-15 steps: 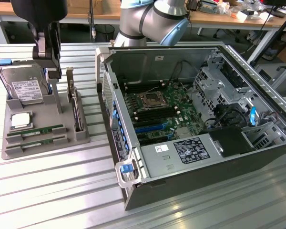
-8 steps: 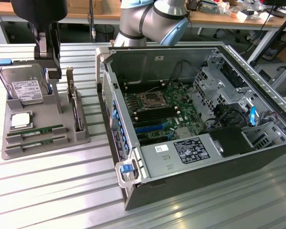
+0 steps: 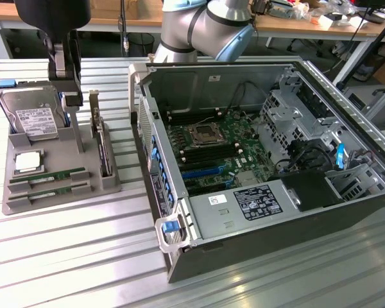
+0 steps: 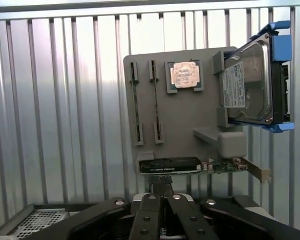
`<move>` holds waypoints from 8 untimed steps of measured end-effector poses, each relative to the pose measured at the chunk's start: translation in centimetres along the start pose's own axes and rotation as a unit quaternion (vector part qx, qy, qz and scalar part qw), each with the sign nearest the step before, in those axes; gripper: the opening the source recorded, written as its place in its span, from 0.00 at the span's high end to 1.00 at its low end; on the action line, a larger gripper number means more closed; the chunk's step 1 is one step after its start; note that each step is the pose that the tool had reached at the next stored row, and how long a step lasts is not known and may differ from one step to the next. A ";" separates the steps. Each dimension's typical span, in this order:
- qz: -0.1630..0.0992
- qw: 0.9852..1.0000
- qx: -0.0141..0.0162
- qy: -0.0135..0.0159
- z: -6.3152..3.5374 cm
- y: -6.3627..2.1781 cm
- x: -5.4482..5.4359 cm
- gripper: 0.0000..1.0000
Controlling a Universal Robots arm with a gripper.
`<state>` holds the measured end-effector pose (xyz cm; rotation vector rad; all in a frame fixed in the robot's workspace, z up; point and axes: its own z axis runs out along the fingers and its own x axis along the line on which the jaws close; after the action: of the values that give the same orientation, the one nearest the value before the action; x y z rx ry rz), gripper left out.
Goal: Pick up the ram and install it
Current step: 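Pick up the ram and move it above insertion slot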
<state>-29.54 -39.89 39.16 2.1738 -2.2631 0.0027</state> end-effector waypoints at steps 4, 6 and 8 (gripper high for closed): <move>-0.013 1.000 0.000 0.001 0.01 0.00 0.0 0.89; -0.020 1.000 0.000 0.001 0.02 0.00 0.0 0.89; -0.020 1.000 0.000 0.001 0.02 0.00 0.0 0.89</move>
<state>-29.54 -39.89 39.15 2.2176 -2.2188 0.0044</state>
